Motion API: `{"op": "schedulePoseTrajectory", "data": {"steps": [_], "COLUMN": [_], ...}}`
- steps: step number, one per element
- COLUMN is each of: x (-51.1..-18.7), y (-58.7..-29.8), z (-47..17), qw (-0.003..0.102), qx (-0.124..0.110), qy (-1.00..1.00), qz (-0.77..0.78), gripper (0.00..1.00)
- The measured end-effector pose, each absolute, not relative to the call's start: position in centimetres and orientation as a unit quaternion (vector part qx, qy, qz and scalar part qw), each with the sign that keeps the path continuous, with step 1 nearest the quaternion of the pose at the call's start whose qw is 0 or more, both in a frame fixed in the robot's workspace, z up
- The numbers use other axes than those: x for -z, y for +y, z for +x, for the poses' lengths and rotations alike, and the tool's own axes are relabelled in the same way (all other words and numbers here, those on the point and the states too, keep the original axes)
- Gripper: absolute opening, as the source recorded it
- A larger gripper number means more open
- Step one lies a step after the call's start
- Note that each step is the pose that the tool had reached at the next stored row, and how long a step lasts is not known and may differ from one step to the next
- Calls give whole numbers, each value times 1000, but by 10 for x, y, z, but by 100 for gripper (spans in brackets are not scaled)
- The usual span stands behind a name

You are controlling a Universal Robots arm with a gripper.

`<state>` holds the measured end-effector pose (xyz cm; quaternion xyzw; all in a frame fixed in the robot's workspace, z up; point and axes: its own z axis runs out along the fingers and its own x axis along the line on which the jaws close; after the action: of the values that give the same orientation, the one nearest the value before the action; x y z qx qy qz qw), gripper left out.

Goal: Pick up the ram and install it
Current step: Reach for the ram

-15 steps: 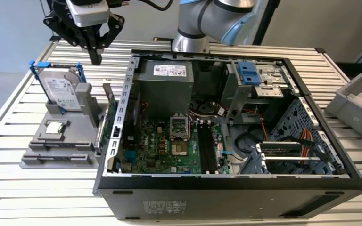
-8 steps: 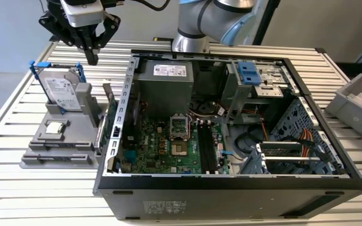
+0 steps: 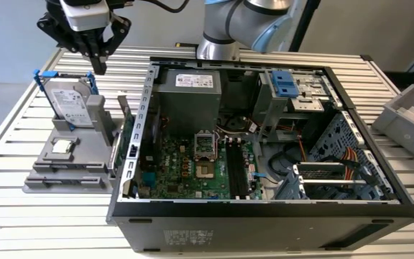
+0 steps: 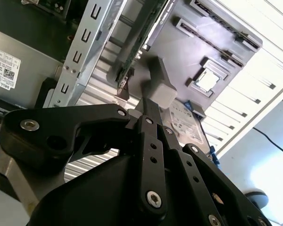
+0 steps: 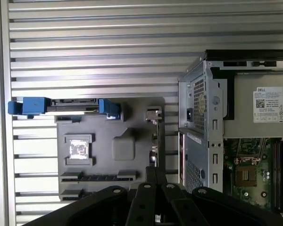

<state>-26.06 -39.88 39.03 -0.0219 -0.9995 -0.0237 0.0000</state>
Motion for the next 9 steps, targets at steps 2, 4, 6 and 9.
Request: {"op": "schedulePoseTrajectory", "data": {"steps": [2, 4, 6, 9], "x": [-390, -390, -390, -390], "y": [-399, -399, -399, -399], "z": [-263, -265, -268, -271], "qw": [0, 1, 1, 1], "qx": [24, 24, 24, 24], "qy": [-999, -999, -999, -1000], "qz": [-22, -21, -21, -21], "gripper": [0, 0, 0, 0]}}
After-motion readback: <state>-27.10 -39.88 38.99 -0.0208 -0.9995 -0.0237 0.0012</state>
